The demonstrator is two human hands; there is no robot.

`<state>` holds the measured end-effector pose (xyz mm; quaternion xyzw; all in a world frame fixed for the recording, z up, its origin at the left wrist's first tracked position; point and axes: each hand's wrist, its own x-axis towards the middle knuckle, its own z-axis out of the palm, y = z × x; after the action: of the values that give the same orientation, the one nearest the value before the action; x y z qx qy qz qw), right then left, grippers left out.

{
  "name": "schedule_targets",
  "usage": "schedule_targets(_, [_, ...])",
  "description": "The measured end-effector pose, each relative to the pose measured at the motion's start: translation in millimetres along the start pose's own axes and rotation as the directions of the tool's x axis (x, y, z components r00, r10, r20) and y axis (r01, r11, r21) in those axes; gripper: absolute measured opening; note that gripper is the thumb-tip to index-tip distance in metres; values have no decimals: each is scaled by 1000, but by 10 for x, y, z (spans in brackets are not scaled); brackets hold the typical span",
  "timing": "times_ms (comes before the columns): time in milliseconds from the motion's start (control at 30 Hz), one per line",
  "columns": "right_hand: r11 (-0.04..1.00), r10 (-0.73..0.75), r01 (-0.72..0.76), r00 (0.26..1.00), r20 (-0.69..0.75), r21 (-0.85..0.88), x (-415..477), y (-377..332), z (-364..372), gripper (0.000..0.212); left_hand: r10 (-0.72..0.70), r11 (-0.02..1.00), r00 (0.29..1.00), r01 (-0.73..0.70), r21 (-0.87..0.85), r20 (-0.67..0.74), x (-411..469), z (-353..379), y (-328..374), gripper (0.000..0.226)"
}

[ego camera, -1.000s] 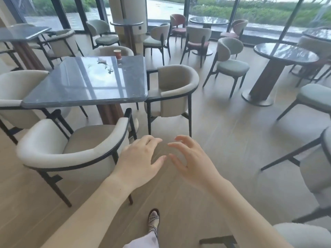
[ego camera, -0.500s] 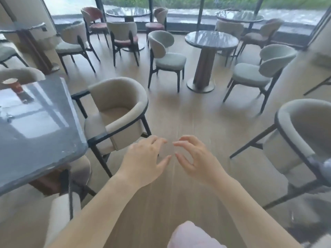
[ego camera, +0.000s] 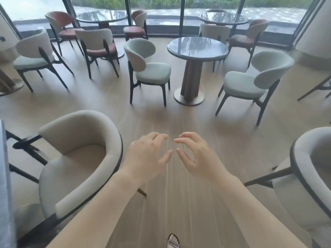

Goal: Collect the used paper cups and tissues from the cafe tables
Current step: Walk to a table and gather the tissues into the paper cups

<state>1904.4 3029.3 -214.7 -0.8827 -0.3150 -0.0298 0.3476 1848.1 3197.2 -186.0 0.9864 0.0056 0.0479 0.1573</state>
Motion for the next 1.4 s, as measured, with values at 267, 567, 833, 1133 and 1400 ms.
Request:
schedule_targets(267, [1000,0,0,997,71,-11,1648,735,152,28,-37,999,999,37,-6,20,1649,76,-609,46])
schedule_targets(567, [998,-49,54,990,135,-27,4095,1256,624,30,-92,995,996,92,-26,-17,3820,34,-1852,47])
schedule_targets(833, [995,-102,96,975,199,38,5989,1335,1151,29,-221,975,974,221,-11,-38,5135,-281,-3013,46])
schedule_targets(1133, [971,-237,206,905,353,123,8099,1341,2265,29,-433,902,899,432,-22,-69,6372,-375,-4679,46])
schedule_targets(1400, [890,-455,393,750,481,229,10015,784,3309,28,-644,763,755,647,-21,-127,7175,-817,-6177,47])
